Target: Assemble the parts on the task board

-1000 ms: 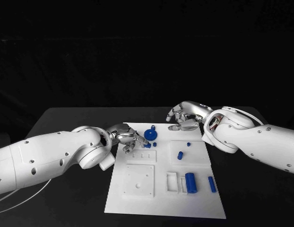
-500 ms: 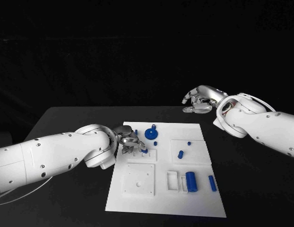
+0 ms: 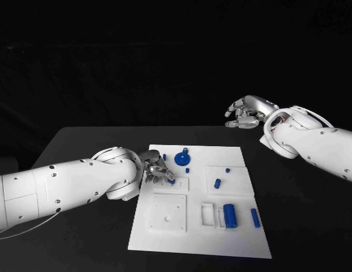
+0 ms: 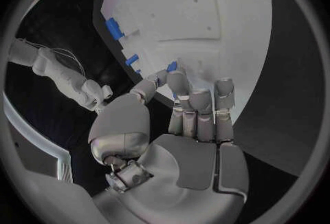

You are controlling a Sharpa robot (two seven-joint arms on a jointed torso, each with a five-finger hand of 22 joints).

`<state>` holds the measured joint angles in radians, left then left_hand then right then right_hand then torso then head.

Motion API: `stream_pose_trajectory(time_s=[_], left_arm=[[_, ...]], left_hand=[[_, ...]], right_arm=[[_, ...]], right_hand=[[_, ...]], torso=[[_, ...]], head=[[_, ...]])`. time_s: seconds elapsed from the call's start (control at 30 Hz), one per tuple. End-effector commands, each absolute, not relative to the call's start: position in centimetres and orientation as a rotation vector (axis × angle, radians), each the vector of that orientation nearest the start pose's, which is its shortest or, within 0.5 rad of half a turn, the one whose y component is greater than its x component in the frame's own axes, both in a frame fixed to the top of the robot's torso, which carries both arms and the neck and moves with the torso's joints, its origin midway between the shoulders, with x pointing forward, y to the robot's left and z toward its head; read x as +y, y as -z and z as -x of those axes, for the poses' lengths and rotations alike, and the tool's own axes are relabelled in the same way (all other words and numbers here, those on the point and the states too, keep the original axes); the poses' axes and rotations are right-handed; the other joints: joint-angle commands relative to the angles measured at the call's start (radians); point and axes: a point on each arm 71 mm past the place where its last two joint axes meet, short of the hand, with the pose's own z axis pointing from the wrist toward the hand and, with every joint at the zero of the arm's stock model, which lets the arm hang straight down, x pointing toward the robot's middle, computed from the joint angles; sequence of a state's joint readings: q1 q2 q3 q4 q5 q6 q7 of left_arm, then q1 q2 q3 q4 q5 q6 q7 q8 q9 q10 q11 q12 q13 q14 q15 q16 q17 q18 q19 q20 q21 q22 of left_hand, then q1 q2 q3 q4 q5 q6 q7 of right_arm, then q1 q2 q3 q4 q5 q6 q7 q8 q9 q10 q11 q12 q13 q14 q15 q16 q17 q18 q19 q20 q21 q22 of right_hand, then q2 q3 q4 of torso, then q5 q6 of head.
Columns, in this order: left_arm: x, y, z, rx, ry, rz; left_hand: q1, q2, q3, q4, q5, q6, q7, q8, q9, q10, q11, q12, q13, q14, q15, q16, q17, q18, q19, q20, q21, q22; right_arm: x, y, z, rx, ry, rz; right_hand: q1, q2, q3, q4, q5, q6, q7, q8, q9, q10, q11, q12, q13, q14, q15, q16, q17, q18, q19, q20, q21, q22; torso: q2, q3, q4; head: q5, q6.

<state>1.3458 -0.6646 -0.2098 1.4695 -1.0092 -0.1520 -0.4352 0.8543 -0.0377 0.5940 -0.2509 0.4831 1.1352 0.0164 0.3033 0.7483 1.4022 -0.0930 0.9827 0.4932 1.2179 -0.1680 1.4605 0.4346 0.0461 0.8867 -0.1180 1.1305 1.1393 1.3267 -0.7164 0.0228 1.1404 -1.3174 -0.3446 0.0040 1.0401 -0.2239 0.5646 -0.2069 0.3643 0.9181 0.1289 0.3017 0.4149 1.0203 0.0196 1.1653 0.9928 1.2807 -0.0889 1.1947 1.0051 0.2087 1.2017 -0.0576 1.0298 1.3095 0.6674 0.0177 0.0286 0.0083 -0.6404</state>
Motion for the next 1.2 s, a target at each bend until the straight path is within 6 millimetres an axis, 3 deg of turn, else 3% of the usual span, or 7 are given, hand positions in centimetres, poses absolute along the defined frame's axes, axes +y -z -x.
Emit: stream_pose_trajectory(time_s=[0.03, 1.2], left_arm=[[14.45, 20.33, -49.4, 2.103, 0.528, 0.156], [14.35, 21.22, -49.54, 2.135, 0.506, 0.122]], left_hand=[[0.057, 0.047, 0.023, -0.019, 0.012, 0.008, 0.0, 0.004, 0.005, 0.003, -0.004, 0.001, -0.001, 0.019, -0.029, 0.003, -0.001, -0.002, 0.008, -0.153, 0.002, -0.001], [0.055, 0.047, 0.024, -0.017, 0.017, 0.009, 0.0, 0.003, 0.005, 0.003, -0.004, 0.002, -0.002, 0.021, -0.029, 0.003, -0.002, -0.002, 0.011, -0.152, 0.003, -0.001]], right_arm=[[-25.39, 10.96, -57.51, 1.463, -0.556, -0.019], [-24.68, 10.94, -57.23, 1.472, -0.571, -0.003]], right_hand=[[-0.001, -0.011, 0.001, 0.006, 0.007, -0.008, 0.005, -0.003, -0.001, -0.003, 0.001, -0.002, -0.002, -0.008, 0.0, -0.006, -0.002, 0.053, -0.004, -0.006, -0.005, 0.012], [0.0, -0.011, 0.001, 0.007, 0.01, -0.008, 0.005, -0.003, -0.001, -0.003, 0.001, -0.002, -0.003, -0.007, 0.0, -0.006, -0.002, 0.053, -0.004, -0.005, -0.006, 0.013]], torso=[[0.0, 0.0004, 0.0002], [0.0, -0.0006, 0.0]], head=[[0.0, -0.001], [-0.003, -0.006]])
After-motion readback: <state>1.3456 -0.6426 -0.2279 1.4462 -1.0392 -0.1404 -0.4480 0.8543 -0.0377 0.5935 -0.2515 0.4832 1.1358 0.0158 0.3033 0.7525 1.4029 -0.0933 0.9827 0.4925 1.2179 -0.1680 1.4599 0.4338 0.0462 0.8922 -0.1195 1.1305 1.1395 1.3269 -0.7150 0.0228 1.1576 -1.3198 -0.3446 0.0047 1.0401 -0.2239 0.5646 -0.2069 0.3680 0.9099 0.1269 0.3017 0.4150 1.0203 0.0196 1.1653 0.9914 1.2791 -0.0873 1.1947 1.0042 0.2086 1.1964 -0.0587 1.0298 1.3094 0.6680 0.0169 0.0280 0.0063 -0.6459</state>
